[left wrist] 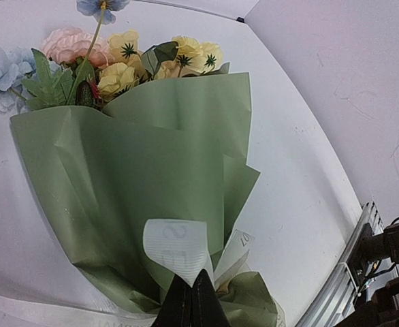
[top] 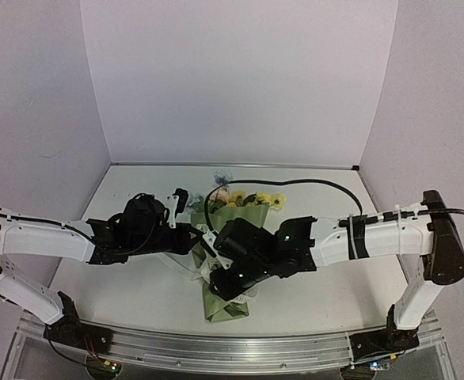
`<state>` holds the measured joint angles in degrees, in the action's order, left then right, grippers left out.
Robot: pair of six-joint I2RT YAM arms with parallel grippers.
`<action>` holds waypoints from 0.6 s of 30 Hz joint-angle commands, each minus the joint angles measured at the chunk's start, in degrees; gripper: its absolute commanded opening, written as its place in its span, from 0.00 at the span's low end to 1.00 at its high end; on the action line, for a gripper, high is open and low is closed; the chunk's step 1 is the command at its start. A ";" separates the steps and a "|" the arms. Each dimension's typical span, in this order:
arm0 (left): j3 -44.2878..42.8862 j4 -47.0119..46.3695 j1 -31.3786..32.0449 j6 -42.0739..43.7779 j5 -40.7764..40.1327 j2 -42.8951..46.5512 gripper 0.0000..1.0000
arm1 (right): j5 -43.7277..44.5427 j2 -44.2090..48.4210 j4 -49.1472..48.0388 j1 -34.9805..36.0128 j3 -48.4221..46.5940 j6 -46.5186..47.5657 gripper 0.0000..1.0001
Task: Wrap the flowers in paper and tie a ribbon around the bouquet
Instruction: Cross the half-tied ribbon over the folded bouquet.
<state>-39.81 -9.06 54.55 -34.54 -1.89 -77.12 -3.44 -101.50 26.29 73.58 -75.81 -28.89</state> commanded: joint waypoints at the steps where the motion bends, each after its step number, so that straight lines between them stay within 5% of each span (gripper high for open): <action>1: -0.96 -0.50 -0.46 0.53 0.63 1.53 0.00 | 3.44 -2.02 0.31 0.43 -0.89 1.58 0.38; 7: -0.76 -0.40 -0.79 0.53 0.75 1.91 0.00 | 4.85 -4.40 1.21 0.43 -3.25 2.32 0.29; 14: -0.40 0.06 -1.41 0.62 0.68 2.40 0.00 | 8.22 -2.17 1.72 0.40 -1.13 0.62 0.02; 18: 0.34 0.37 -2.16 0.64 0.61 3.00 0.00 | 8.28 1.49 1.74 0.34 1.44 -1.16 0.00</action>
<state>-39.80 -8.99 53.33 -34.54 -1.48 -76.62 2.35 -105.35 27.52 73.67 -76.19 -28.14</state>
